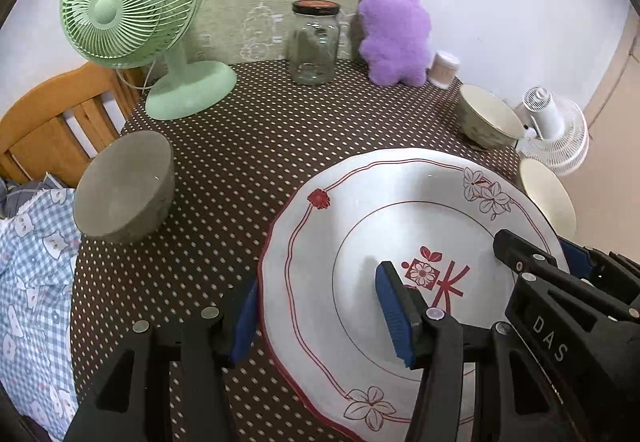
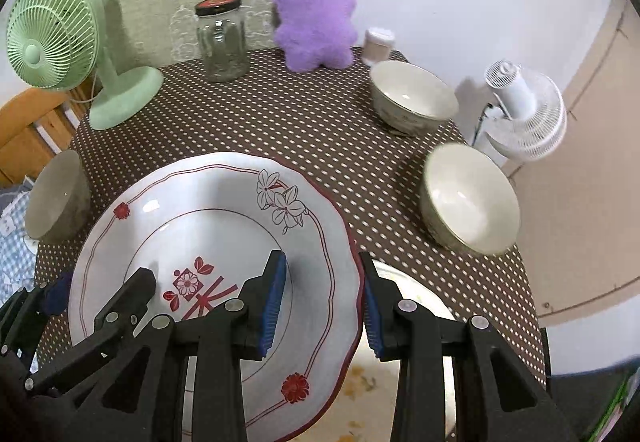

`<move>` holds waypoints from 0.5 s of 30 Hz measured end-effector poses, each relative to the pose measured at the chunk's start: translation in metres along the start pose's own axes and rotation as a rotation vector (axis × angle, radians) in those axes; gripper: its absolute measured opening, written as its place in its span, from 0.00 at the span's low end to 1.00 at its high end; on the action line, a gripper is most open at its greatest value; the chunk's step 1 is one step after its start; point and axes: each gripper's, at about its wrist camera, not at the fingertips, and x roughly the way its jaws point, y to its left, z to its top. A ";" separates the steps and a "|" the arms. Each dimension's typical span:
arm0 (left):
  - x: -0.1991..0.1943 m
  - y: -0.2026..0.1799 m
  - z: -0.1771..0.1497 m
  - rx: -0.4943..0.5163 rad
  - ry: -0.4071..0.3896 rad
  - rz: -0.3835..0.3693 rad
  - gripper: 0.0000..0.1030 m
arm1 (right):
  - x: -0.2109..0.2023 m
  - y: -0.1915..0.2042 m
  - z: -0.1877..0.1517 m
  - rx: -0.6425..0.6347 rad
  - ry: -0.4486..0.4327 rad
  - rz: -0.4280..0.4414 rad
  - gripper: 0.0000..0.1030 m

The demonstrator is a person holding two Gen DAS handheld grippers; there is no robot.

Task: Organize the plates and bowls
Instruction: 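Lift the red-patterned plate with both grippers and lower it onto the yellow-flower plates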

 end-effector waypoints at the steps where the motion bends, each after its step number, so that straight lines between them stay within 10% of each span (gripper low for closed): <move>1: -0.002 -0.005 -0.004 0.004 -0.004 0.002 0.53 | -0.001 -0.004 -0.003 0.004 0.000 -0.001 0.38; 15: -0.010 -0.062 -0.055 -0.045 0.052 0.026 0.53 | 0.000 -0.062 -0.049 -0.063 0.042 0.013 0.38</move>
